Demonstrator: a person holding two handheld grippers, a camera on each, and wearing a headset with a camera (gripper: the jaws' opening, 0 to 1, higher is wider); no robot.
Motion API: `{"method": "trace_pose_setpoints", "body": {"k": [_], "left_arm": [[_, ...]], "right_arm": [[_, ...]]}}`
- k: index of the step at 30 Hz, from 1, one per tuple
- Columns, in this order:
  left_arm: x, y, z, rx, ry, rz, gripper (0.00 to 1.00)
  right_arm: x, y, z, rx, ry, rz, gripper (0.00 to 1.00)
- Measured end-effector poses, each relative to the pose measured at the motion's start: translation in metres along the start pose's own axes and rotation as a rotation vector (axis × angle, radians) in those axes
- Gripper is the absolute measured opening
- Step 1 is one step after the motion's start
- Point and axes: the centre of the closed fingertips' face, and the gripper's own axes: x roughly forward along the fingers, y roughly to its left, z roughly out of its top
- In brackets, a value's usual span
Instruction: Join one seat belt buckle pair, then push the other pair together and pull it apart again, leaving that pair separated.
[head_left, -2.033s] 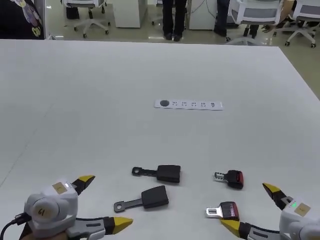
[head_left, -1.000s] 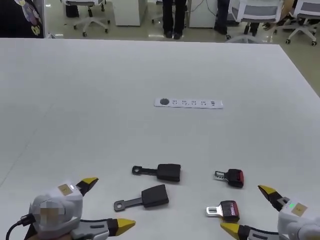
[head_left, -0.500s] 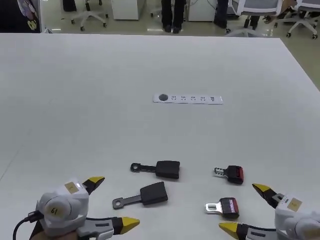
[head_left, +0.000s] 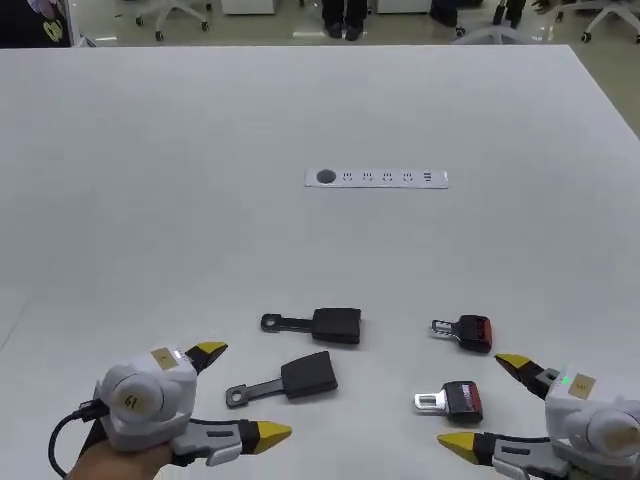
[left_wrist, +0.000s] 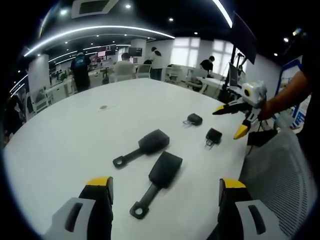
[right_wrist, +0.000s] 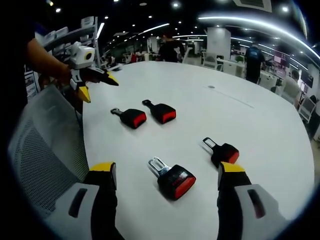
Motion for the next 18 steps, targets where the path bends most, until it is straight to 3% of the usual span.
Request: {"method": "trace_pose_setpoints", "body": {"k": [7,15,18], "left_arm": [[0.016,-0.005,0.002,0.0,0.03,-0.022,0.88],[0.035,-0.002,-0.004,0.017,0.072,-0.053,0.87],[0.043,-0.002,-0.008,0.03,0.086,-0.07,0.86]], "right_arm": [[0.009,-0.004,-0.01,0.005,0.028,0.053,0.81],[0.013,-0.007,-0.022,0.002,0.077,0.116,0.76],[0.015,-0.011,-0.025,0.003,0.072,0.125,0.78]]}}
